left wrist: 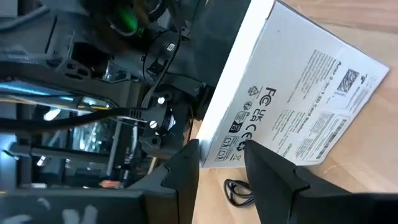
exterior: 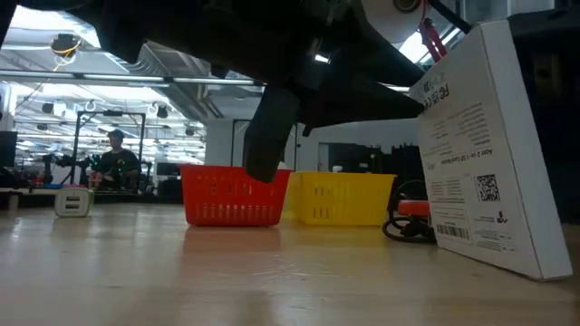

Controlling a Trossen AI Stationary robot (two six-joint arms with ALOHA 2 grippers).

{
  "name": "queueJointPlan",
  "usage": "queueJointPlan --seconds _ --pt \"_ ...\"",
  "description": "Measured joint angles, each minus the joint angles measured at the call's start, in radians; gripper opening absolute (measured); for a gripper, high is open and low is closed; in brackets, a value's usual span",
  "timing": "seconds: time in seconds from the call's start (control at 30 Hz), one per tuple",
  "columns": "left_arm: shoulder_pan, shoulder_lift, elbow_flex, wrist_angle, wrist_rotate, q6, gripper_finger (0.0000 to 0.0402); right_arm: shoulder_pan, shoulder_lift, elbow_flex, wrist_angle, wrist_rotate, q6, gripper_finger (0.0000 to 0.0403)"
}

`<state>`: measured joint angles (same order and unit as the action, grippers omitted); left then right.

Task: Pick and place items into bin
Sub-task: Put the white card reader box into the red bin

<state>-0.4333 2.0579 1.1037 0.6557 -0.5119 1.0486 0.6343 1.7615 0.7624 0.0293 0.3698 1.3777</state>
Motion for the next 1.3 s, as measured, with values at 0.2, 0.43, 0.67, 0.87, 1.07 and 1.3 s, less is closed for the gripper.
queueJointPlan --seconds 0.2,0.43,0.67,0.87,1.07,1.3 --pt "-0.019 0.0 -0.001 0.001 -0.028 0.041 0.0123 0.0 0.0 0.0 0.001 0.0 -0.003 0.0" --pt "-0.035 0.001 -0.001 -0.004 -0.066 0.032 0.0123 0.0 -0.002 0.0 0.002 0.002 -0.003 0.0" --pt "-0.055 0.001 -0.001 -0.031 -0.127 -0.005 0.0123 0.0 -0.002 0.0 0.002 0.002 -0.003 0.0" --pt "-0.077 0.0 -0.001 -0.058 -0.154 -0.017 0.0123 0.001 -0.002 0.0 0.003 0.001 -0.003 0.0" --pt "-0.084 0.0 -0.001 -0.068 -0.194 -0.021 0.0123 0.001 -0.003 0.0 0.005 0.001 -0.002 0.0" --pt "-0.084 0.0 -0.001 -0.081 -0.214 -0.059 0.0123 0.001 -0.003 0.0 0.005 0.001 0.0 0.0"
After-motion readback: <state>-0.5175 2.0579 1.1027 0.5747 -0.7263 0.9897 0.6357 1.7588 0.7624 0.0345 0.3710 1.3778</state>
